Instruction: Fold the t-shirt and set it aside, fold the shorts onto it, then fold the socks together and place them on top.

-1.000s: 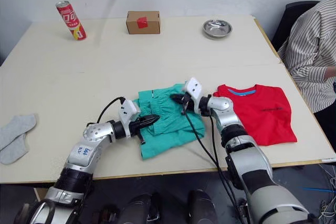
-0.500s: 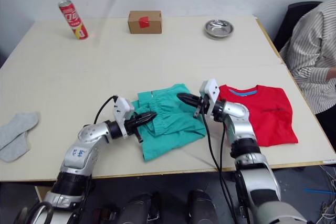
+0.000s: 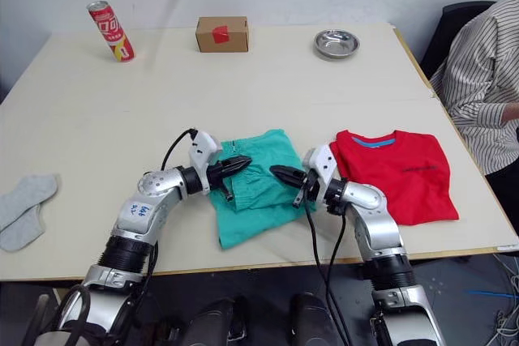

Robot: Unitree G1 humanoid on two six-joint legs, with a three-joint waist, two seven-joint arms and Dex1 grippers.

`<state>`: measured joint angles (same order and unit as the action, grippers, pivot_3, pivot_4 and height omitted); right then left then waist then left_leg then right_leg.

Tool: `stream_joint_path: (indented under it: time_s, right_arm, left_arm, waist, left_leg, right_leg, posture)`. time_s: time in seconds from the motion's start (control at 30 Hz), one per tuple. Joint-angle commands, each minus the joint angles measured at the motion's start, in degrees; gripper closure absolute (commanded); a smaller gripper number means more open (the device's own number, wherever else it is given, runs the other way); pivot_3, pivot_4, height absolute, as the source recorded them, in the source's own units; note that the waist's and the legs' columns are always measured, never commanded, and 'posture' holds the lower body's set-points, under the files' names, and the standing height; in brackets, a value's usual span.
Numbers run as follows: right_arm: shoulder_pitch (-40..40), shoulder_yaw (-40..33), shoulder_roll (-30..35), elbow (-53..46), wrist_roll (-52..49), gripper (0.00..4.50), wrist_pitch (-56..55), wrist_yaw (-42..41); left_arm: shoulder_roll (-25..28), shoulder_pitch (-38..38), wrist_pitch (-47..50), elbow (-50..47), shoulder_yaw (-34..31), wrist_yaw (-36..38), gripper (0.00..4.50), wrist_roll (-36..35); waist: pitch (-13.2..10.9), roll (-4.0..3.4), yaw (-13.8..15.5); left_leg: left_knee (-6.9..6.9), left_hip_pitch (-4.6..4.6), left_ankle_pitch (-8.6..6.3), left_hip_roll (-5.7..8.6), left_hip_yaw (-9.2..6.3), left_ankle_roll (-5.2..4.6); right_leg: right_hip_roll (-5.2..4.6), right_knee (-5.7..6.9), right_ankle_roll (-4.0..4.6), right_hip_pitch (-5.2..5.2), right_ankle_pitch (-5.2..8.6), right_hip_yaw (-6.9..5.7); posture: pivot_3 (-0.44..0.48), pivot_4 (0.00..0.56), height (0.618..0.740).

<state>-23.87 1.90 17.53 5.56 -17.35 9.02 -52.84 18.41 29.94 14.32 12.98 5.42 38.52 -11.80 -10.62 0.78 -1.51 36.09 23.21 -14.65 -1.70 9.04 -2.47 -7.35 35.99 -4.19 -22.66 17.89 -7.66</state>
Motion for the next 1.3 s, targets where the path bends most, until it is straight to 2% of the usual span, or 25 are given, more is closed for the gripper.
stream_joint_path:
  time_s: [0.03,0.07,0.13,0.17,0.43,0.57,0.7,0.77,0.87,1.0,1.13,1.23,1.3]
  right_arm:
    - [0.35,-1.55,0.11,-2.92,-1.89,4.49,0.05,1.64]
    - [0.26,-1.71,-0.12,-2.95,-2.08,4.49,-0.10,2.13]
    - [0.09,-2.13,-0.17,-3.36,-2.70,4.49,0.92,3.24]
    - [-0.04,-2.38,0.26,-3.55,-2.56,4.49,1.00,3.70]
    - [-0.35,-2.68,5.24,-2.04,-2.39,4.49,-1.44,0.33]
    - [-3.95,-0.38,2.99,7.23,1.31,4.49,-9.53,-0.07]
    - [-2.96,2.81,1.58,13.72,4.54,4.49,-17.00,-2.59]
    - [-0.27,4.06,2.15,11.65,4.84,4.49,-18.26,-4.00]
    - [4.69,5.13,3.74,4.01,3.40,4.49,-16.86,-5.82]
    - [9.30,3.36,7.04,-6.44,-0.82,4.49,-10.20,-6.63]
    - [7.45,-1.99,13.39,-12.87,-11.98,4.49,9.98,-5.69]
    - [0.41,-4.83,18.24,-10.16,-19.24,3.91,25.15,-6.18]
    - [-6.47,-3.62,20.51,-3.37,-18.25,3.23,30.76,-7.01]
  left_arm:
    - [-0.84,0.12,-2.57,0.28,-0.74,0.23,4.50,-0.05]
    - [-0.95,0.15,-2.72,0.30,-0.72,0.41,4.50,-0.20]
    - [-1.10,0.29,-2.99,0.42,-0.69,0.76,4.50,-0.25]
    - [-1.11,0.34,-3.06,0.35,-0.76,0.91,4.50,-0.25]
    - [-0.63,1.34,-3.02,-2.47,-0.98,4.11,4.50,-1.58]
    - [-1.92,3.15,-3.56,-1.93,0.04,5.25,4.50,-1.50]
    - [-3.83,4.77,-6.47,4.75,2.20,3.35,4.50,2.48]
    - [-3.61,5.01,-8.08,8.16,3.39,1.31,4.50,5.71]
    - [-3.67,4.29,-7.95,9.81,2.77,-0.26,4.50,6.57]
    - [-2.66,2.15,-8.16,7.49,1.90,0.75,4.50,5.52]
    - [-0.80,-1.02,-8.72,2.65,0.74,5.74,4.50,2.04]
    - [0.65,-2.07,-8.05,0.23,0.04,8.38,4.50,0.22]
    - [1.13,-1.90,-7.77,-0.05,-0.45,8.97,4.50,-0.21]
  waist:
    - [0.00,0.00,0.07]
    - [-0.03,-0.12,-0.11]
    - [-0.12,-0.15,-0.26]
    - [-0.16,-0.21,0.04]
    - [-0.22,-0.22,1.39]
    - [-0.25,-0.21,1.33]
    - [-0.25,-0.21,1.30]
    - [-0.25,-0.21,1.38]
    - [-0.25,-0.20,1.39]
    - [-0.25,-0.20,1.29]
    - [-0.29,-0.25,1.26]
    - [-0.39,-0.30,1.34]
    - [-0.42,-0.33,1.42]
  left_leg:
    - [0.00,0.00,-0.01,0.01,0.00,-0.01]
    - [-0.02,0.01,-0.02,0.02,0.00,-0.03]
    - [-0.77,0.11,0.54,1.06,-2.13,-0.55]
    - [-0.62,0.10,0.77,0.99,-1.99,-0.20]
    - [-0.26,0.15,0.56,0.91,-1.98,-0.46]
    - [-0.24,0.15,0.61,0.91,-1.95,-0.33]
    - [-0.25,0.13,0.66,0.90,-1.92,-0.26]
    - [-0.25,0.13,0.66,0.89,-1.90,-0.27]
    - [-0.21,0.16,0.65,0.89,-1.91,-0.31]
    - [-0.06,0.11,0.52,0.88,-1.92,-0.41]
    - [-0.07,0.07,0.24,0.84,-1.95,-0.23]
    - [-0.05,0.09,0.25,0.82,-1.98,-0.24]
    - [-0.02,0.11,0.24,0.82,-1.99,-0.27]
  right_leg:
    - [-0.01,-0.01,0.00,0.01,0.00,0.00]
    - [-0.03,-0.03,0.00,0.02,0.00,-0.02]
    - [-0.74,-0.47,-0.18,1.23,0.01,-2.10]
    - [-0.72,-0.37,-0.23,1.00,0.00,-1.91]
    - [-0.75,-0.41,-0.20,1.04,0.03,-1.73]
    - [-0.73,-0.39,-0.20,1.04,0.03,-1.74]
    - [-0.65,-0.37,-0.20,1.06,0.03,-1.73]
    - [-0.63,-0.32,-0.20,1.07,0.03,-1.72]
    - [-0.63,-0.26,-0.22,1.09,0.02,-1.72]
    - [-0.73,-0.39,-0.25,1.15,0.01,-1.68]
    - [-0.76,-0.35,-0.24,1.12,0.01,-1.63]
    - [-0.76,-0.37,-0.22,1.10,0.01,-1.64]
    - [-0.80,-0.38,-0.20,1.07,0.00,-1.64]
  posture:
    - [0.000,0.150,0.740]
    - [0.000,0.150,0.740]
    - [0.000,0.150,0.740]
    - [0.000,0.150,0.740]
    - [0.000,0.150,0.740]
    - [0.000,0.150,0.740]
    - [0.000,0.150,0.740]
    - [0.000,0.150,0.740]
    - [0.000,0.150,0.740]
    - [0.000,0.150,0.740]
    - [0.000,0.150,0.740]
    - [0.000,0.150,0.740]
    - [0.000,0.150,0.740]
